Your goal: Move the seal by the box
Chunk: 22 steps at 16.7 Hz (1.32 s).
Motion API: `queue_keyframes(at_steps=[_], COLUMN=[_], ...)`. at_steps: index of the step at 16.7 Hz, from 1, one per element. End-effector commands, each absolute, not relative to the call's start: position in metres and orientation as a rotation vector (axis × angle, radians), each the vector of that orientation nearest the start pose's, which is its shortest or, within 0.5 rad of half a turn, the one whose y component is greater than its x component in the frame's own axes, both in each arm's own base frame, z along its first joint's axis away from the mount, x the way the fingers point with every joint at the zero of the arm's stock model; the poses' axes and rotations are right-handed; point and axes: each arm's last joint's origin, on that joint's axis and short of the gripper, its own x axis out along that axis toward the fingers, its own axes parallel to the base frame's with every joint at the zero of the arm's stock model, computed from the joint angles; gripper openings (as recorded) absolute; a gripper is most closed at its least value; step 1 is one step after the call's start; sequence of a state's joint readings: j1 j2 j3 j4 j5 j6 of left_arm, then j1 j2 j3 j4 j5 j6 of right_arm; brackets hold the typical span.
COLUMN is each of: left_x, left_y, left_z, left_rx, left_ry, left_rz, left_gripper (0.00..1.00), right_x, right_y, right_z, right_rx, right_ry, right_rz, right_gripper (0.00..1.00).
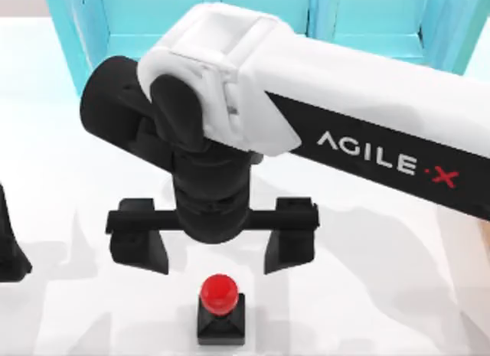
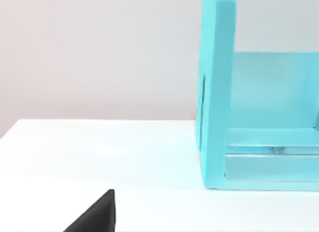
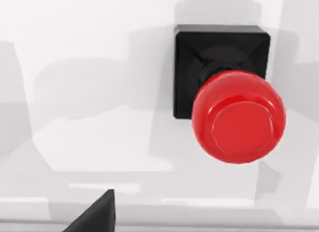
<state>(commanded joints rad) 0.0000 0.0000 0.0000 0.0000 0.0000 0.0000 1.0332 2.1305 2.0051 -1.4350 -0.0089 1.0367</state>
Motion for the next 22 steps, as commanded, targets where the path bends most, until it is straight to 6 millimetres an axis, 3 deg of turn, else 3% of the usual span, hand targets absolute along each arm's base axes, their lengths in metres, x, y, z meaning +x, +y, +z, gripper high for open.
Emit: queue_keyframes(at_steps=[10,18,22], left_x=[0.106,0.106,0.106], left_y=[-0.001,-0.001,-0.001], left_z=[0.16,0.16,0.16], left_rx=[0.0,0.0,0.0], left_ry=[0.0,0.0,0.0], left_rz=[0.0,0.0,0.0], left_gripper=[1.0,1.0,1.0], right_x=[0.212,0.213,0.212], right_y=[0.363,0.364,0.362], right_z=[0.246,0.161,0.15], right_rx=[0.008,0.01,0.008], right_ry=[1.572,1.569,1.571], right_rz=[-0.008,-0.005,-0.008], right_gripper=[1.0,1.0,1.0])
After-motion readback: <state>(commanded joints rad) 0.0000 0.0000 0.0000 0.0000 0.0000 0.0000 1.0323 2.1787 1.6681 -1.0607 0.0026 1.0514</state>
